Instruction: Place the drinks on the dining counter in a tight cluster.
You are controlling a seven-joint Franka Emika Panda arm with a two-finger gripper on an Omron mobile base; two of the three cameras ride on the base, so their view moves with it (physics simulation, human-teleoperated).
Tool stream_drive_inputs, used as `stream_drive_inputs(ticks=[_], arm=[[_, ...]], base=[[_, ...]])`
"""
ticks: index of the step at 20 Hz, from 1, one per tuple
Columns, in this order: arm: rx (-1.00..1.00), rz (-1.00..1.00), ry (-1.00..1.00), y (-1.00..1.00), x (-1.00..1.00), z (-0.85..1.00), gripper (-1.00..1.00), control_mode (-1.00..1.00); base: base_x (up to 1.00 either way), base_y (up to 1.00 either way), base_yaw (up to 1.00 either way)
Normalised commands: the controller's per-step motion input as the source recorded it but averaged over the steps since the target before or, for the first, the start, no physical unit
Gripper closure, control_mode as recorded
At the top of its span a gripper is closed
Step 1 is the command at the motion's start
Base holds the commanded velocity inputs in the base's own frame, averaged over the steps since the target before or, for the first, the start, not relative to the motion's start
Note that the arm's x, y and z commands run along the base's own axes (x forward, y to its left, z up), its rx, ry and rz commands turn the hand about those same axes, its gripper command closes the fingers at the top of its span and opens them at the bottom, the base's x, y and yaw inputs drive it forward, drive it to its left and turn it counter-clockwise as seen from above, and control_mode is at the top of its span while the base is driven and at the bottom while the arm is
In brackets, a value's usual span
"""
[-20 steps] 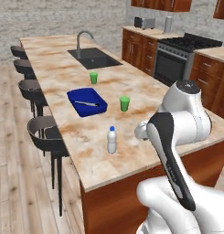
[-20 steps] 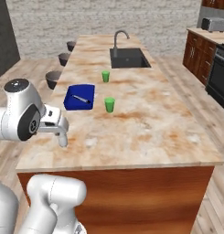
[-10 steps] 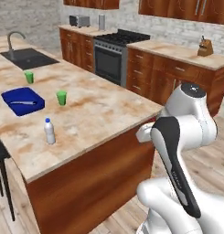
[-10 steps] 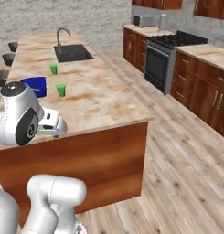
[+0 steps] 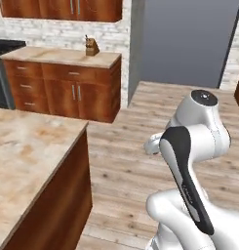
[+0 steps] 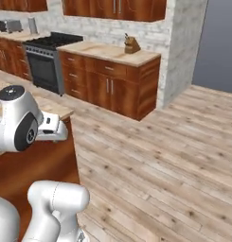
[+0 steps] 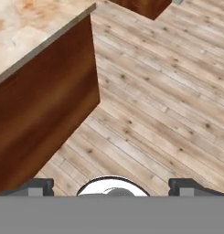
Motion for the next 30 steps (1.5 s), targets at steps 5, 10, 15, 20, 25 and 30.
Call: stream_drive_inputs(ticks=[5,10,15,20,25,30], arm=[[0.00,0.00,0.00,0.00,0.00,0.00,-1.00,1.00],[0.00,0.00,0.00,0.00,0.00,0.00,-1.00,1.00],[0.00,0.00,0.00,0.00,0.00,0.00,-1.00,1.00],[0.00,0.00,0.00,0.00,0.00,0.00,-1.00,1.00],[0.00,0.00,0.00,0.00,0.00,0.00,-1.00,1.00],[0.00,0.00,0.00,0.00,0.00,0.00,-1.00,1.00]], base=[[0.22,0.01,-0.90],[1.00,0.17,-0.17],[1.00,-0.02,0.00],[1.00,0.08,-0.25],[1.00,0.30,-0.50],[1.00,0.50,-0.62]])
